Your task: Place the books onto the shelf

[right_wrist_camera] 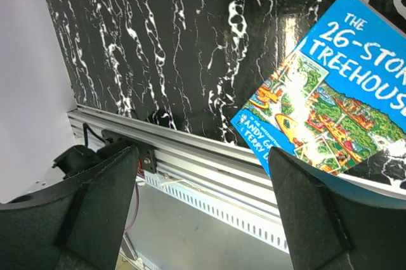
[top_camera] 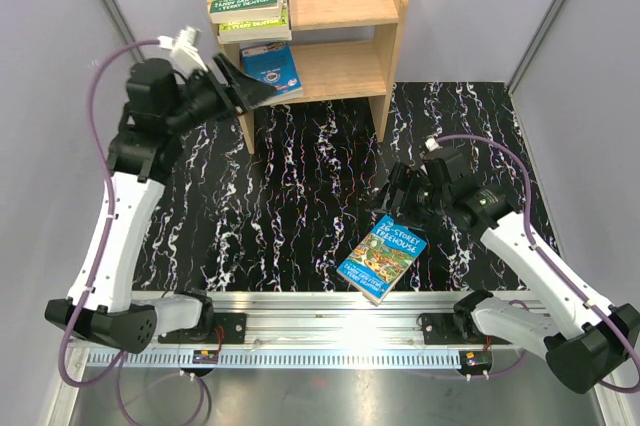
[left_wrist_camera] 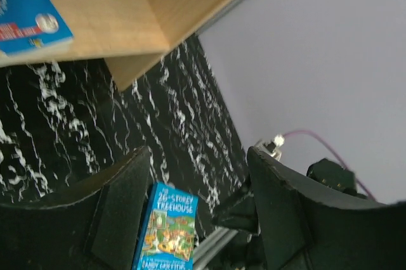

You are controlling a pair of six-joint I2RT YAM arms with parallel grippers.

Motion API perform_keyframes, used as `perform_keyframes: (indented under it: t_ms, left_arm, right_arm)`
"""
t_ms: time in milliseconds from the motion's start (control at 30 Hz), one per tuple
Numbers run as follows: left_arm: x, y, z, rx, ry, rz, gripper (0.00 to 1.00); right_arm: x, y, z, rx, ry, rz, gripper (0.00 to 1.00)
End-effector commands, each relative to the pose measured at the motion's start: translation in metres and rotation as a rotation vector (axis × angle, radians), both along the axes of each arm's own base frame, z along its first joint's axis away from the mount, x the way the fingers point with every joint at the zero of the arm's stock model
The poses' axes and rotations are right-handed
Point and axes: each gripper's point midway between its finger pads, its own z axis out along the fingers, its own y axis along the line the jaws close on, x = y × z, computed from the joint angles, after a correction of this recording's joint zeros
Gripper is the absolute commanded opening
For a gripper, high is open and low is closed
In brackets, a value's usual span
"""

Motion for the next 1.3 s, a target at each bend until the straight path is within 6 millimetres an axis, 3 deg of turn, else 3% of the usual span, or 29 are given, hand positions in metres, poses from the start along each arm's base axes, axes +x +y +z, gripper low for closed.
perform_keyframes:
  t_ms: [0,67,133,200,233,300,333,400,433,500,533,633,667,767,933,1100,1267]
  left_arm:
    - [-0.029,-0.018,-0.011,0.086,-0.044,-0.021,0.66]
    - [-0.052,-0.040,-0.024,0.093,-0.030,-0.090,0.68]
    - [-0.062,-0.056,-0.057,0.119,0.028,-0.126,0.69]
    - [-0.081,-0.078,-0.078,0.142,0.056,-0.184,0.75]
    - [-0.086,-0.086,-0.102,0.165,0.099,-0.210,0.77]
    - [-0.098,-0.104,-0.130,0.184,0.152,-0.260,0.87]
    - [-0.102,-0.108,-0.158,0.213,0.206,-0.278,0.91]
    - [-0.107,-0.115,-0.183,0.241,0.249,-0.293,0.99]
    - [-0.107,-0.117,-0.214,0.284,0.316,-0.294,0.99]
    - [-0.109,-0.123,-0.242,0.321,0.369,-0.324,0.99]
    - [-0.109,-0.128,-0.265,0.364,0.411,-0.342,0.99]
    - [-0.117,-0.141,-0.298,0.427,0.488,-0.410,0.99]
    - [-0.123,-0.149,-0.322,0.475,0.532,-0.446,0.99]
    - [-0.133,-0.169,-0.348,0.522,0.587,-0.519,0.99]
    - [-0.141,-0.198,-0.363,0.478,0.631,-0.593,0.99]
    - [-0.146,-0.209,-0.377,0.452,0.684,-0.626,0.99]
    - [-0.156,-0.216,-0.388,0.411,0.736,-0.659,0.99]
  right_arm:
    - [0.001,-0.007,0.005,-0.003,-0.020,-0.036,0.90]
    - [0.000,-0.011,0.003,-0.016,-0.019,-0.051,0.93]
    - [0.000,-0.016,0.002,-0.030,-0.022,-0.074,0.97]
    - [-0.001,-0.023,-0.003,-0.064,-0.005,-0.104,1.00]
    - [-0.004,-0.027,-0.009,-0.085,0.017,-0.115,1.00]
    - [-0.004,-0.033,-0.018,-0.119,0.043,-0.146,1.00]
    - [-0.006,-0.035,-0.026,-0.135,0.069,-0.153,1.00]
    - [-0.006,-0.040,-0.043,-0.169,0.133,-0.176,1.00]
    - [-0.011,-0.045,-0.056,-0.199,0.184,-0.189,1.00]
    - [-0.016,-0.051,-0.081,-0.243,0.283,-0.215,1.00]
    - [-0.018,-0.051,-0.088,-0.245,0.309,-0.223,1.00]
    - [-0.029,-0.055,-0.110,-0.274,0.405,-0.258,1.00]
    - [-0.033,-0.057,-0.115,-0.287,0.430,-0.266,1.00]
    - [-0.054,-0.066,-0.133,-0.333,0.525,-0.297,1.00]
    - [-0.077,-0.060,-0.159,-0.250,0.599,-0.314,1.00]
    - [-0.071,-0.050,-0.169,-0.193,0.589,-0.306,0.98]
    - [-0.053,-0.040,-0.178,-0.142,0.532,-0.307,0.96]
